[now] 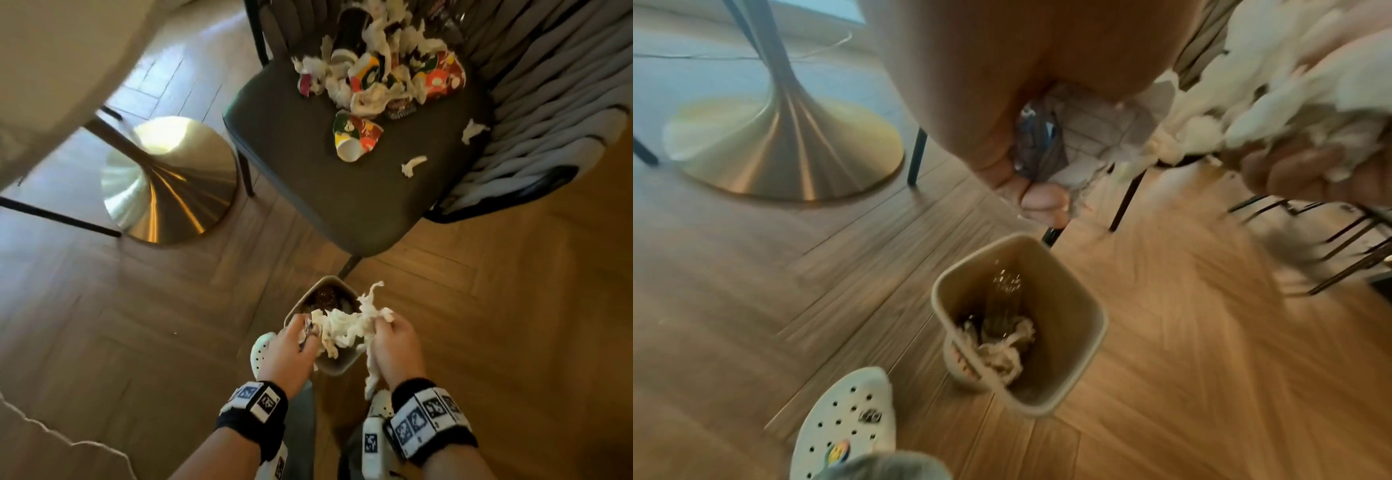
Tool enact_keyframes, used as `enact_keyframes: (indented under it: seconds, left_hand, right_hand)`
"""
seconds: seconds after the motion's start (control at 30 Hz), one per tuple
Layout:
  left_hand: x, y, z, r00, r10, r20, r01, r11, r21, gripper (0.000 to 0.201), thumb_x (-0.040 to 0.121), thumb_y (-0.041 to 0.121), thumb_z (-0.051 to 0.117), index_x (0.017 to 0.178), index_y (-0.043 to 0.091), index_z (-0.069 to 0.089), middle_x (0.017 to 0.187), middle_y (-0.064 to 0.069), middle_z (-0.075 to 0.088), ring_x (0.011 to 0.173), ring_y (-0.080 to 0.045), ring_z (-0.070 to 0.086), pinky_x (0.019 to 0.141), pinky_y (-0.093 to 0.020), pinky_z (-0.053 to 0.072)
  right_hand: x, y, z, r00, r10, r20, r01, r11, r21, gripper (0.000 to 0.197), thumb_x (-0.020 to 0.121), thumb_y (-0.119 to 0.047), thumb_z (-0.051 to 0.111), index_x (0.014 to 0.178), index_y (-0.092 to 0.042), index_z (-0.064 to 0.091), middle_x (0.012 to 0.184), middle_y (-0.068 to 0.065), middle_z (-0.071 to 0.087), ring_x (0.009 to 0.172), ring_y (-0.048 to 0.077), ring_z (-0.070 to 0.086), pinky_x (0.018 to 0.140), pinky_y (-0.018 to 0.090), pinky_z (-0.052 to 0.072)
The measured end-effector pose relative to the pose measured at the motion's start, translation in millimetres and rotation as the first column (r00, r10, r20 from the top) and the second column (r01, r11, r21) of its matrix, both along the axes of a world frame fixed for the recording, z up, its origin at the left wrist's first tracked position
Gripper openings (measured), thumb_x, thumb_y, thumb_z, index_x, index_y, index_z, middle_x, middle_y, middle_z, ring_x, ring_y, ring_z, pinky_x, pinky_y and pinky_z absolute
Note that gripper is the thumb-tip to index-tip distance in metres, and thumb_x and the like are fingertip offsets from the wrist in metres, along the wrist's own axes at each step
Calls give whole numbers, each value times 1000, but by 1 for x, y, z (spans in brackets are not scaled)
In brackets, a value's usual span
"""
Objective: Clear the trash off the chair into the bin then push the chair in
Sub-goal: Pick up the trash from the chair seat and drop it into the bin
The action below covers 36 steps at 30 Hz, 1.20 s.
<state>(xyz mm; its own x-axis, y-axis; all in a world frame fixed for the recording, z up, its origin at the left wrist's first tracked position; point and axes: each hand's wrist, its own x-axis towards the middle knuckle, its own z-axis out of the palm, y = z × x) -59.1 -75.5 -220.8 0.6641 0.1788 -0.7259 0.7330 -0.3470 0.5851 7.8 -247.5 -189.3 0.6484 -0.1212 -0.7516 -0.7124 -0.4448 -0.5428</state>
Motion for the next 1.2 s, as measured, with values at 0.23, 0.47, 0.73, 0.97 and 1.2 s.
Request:
enact_keyframes:
  seconds: [0.23, 0.47, 0.73, 0.97, 1.2]
  left_hand:
    - [-18, -29, -118, 973, -33, -228, 57, 993, 100, 71, 91, 51, 58, 152, 32, 27, 130, -8, 60, 104, -21, 64, 77, -27, 51]
    - [-7, -16, -118, 957, -158, -243, 211, 954, 214, 61, 93, 46, 60, 148, 28, 42, 130, -3, 62, 97, -14, 63, 78, -26, 49]
    - [74, 18, 6, 982, -160, 100, 136, 968, 210, 16, 100, 36, 52, 101, 30, 66, 91, 11, 67, 83, -7, 64, 79, -31, 55]
    - [222, 33, 64, 909, -243, 340, 151, 950, 274, 21, 99, 34, 54, 118, 32, 62, 107, 11, 57, 89, -2, 57, 73, -8, 37]
    - [337, 18, 40, 973, -56, 224, -34, 925, 378, 62, 94, 53, 57, 146, 23, 39, 135, -7, 47, 117, -26, 56, 95, -40, 52]
  right_hand:
    - [-22, -1, -155, 929, 297, -222, -328, 937, -117, 39, 93, -39, 54, 130, -27, 55, 127, 9, 57, 108, 28, 61, 94, 38, 50]
    - [-7, -10, -156, 938, 322, -126, -336, 934, -120, 34, 84, -44, 66, 117, -34, 66, 122, 1, 58, 111, 22, 58, 94, 33, 47]
    - [54, 3, -28, 990, 118, 77, -116, 993, -39, 11, 92, -19, 63, 86, -27, 69, 86, -4, 71, 84, 15, 67, 82, 42, 58]
    - [184, 20, 35, 943, -183, 278, 176, 983, 51, 8, 93, -14, 64, 96, -21, 67, 89, 6, 70, 84, 20, 67, 78, 36, 57]
    - [295, 20, -1, 982, 111, 151, -52, 937, -346, 52, 89, -32, 71, 136, -29, 49, 134, 9, 45, 116, 32, 55, 82, 35, 44]
